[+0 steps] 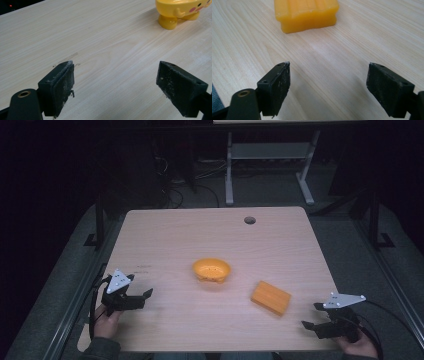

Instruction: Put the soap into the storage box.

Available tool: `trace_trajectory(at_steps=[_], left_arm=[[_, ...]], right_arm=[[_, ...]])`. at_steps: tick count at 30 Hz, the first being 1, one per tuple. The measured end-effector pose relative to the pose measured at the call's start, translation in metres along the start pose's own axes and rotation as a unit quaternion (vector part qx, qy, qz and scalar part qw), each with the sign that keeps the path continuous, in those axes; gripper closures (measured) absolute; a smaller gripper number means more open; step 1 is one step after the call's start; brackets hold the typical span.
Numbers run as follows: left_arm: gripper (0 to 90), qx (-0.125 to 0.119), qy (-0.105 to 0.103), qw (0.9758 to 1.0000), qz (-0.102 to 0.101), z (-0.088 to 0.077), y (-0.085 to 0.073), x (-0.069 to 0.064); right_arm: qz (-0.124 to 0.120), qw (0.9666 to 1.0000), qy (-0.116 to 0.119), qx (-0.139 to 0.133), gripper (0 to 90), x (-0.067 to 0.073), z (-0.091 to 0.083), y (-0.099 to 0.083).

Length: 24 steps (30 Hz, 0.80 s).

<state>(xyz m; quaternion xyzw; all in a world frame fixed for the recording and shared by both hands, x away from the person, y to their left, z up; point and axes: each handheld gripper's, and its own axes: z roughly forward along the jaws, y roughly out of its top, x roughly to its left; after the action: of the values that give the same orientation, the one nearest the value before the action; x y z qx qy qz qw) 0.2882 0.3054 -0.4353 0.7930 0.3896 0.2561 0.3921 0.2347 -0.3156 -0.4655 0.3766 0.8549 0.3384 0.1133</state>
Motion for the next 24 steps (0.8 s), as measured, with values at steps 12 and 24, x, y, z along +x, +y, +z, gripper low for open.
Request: trace_trajectory(at_steps=[12, 24], left_arm=[[14.1, -0.001, 0.000, 1.0000, 0.000, 0.000, -0.001, 0.000], [14.1, -0.007, -0.003, 1.0000, -0.001, -0.001, 0.000, -0.001]], right_arm=[[-0.007, 0.9998, 0.008, 0.018, 15.4, 0.003, 0.001, 0.014], [-0.041, 0.9976, 0.026, 0.050, 14.9, 0.009, 0.010, 0.051]])
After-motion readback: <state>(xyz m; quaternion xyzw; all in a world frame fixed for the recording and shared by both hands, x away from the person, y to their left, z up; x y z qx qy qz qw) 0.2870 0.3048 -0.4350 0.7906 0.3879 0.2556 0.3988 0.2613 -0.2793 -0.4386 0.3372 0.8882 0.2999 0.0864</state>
